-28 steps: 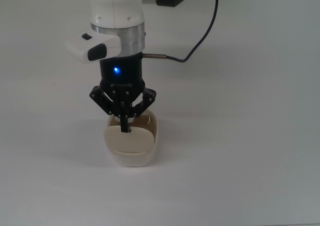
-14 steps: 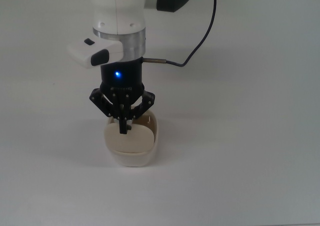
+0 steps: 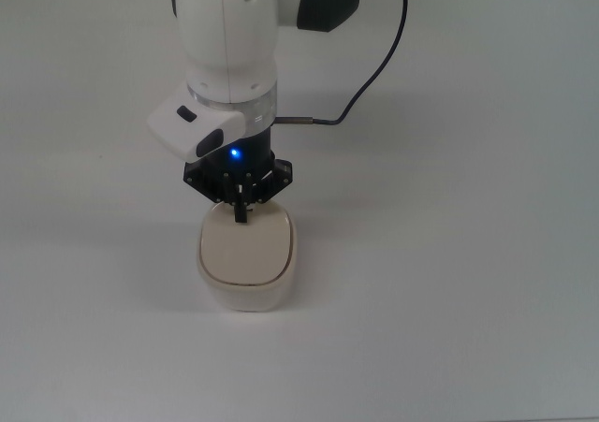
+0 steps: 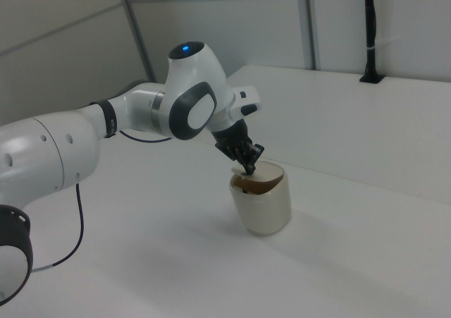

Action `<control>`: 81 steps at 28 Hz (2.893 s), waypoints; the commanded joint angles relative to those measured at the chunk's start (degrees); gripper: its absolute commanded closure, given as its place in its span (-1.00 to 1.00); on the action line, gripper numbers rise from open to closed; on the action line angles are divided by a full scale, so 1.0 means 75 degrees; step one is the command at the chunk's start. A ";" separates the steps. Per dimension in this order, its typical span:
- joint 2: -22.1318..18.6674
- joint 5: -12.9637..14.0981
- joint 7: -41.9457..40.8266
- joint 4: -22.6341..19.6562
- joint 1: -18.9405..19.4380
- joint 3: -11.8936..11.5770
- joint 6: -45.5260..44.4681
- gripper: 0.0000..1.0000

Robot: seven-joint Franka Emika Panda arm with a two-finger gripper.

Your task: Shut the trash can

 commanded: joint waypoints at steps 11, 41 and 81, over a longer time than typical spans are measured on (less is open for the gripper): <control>0.0164 -0.0010 -0.0289 -0.0264 0.0056 0.0067 -0.0234 1.00; -0.0445 0.0236 -0.0219 0.0135 0.0044 -0.0003 -0.1568 -0.77; -0.1160 -0.0280 -0.0219 0.0135 0.0044 -0.0015 -0.3222 -1.00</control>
